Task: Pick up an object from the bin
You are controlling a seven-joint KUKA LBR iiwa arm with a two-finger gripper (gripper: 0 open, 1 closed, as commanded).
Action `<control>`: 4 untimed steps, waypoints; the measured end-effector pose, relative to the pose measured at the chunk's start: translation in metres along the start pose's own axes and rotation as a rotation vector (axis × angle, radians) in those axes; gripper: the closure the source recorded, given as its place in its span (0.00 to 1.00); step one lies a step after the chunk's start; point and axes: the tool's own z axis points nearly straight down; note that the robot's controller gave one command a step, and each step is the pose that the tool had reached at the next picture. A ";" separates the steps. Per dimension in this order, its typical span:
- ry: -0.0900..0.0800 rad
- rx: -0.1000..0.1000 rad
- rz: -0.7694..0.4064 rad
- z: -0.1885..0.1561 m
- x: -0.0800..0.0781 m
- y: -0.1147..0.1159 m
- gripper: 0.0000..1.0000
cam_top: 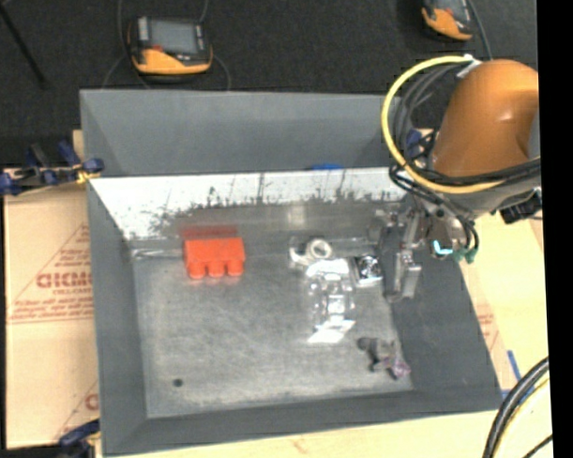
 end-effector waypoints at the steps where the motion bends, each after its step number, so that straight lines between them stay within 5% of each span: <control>1: -0.001 0.001 -0.301 0.125 0.022 -0.073 0.00; 2: -0.006 0.003 -0.517 0.165 0.075 -0.064 0.00; 3: -0.010 0.006 -0.521 0.163 0.073 -0.064 1.00; 4: -0.014 0.007 -0.520 0.076 0.052 -0.077 1.00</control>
Offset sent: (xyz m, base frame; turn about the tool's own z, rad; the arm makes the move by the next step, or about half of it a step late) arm -0.0213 -0.0704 -0.1229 -0.3051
